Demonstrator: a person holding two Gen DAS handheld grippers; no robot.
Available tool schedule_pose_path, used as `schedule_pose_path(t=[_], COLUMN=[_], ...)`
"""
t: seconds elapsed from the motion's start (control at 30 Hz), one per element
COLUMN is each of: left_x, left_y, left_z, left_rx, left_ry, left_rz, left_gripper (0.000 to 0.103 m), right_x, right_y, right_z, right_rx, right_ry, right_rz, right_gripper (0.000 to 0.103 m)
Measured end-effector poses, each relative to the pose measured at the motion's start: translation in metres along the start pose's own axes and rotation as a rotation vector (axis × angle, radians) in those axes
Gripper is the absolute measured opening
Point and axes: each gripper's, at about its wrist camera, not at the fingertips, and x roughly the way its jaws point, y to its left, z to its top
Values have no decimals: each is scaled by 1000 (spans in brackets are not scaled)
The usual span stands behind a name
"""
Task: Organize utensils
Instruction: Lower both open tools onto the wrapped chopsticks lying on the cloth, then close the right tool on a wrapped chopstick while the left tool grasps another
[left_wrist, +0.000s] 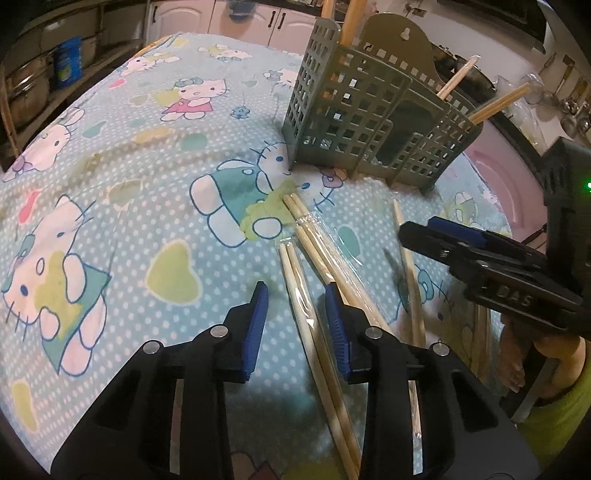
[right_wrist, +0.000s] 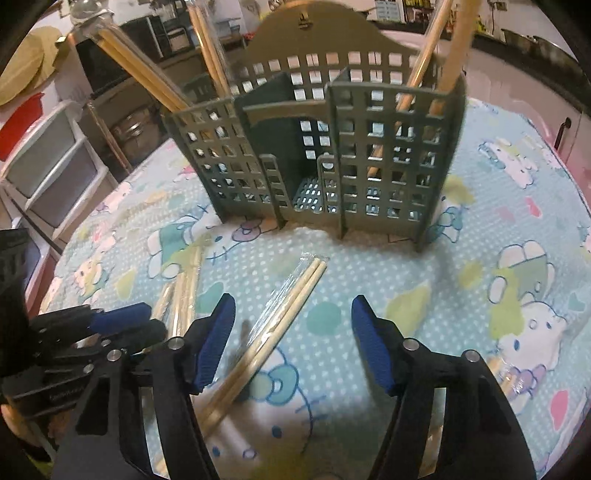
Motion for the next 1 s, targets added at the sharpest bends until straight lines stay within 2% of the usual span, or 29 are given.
schedule_pose_path(t=[0.2,0.4,0.53,0.67,0.8,1.0], left_x=[6,10,13,16,19,21], left_y=[4,4,3,4,2,3], left_z=[9,16,19,25,29,35], left_rx=[0,14,20,20,34,47], left_ry=[13,26,34,44,53,64], left_rz=[2,10,15,16,24,42], left_gripper=[22,22,22,21,21,9], right_x=[18,31,35,31,22,-3], right_y=[4,10,11,1,-5,-9], right_z=[11,20,26,28,26,21], right_rx=[23,15,14,35,51,43], right_ry=[38,65,67,66,56,15], right_rz=[-21,-95,-122,-95,-59,18], right_gripper=[56,42,25,13,12,12])
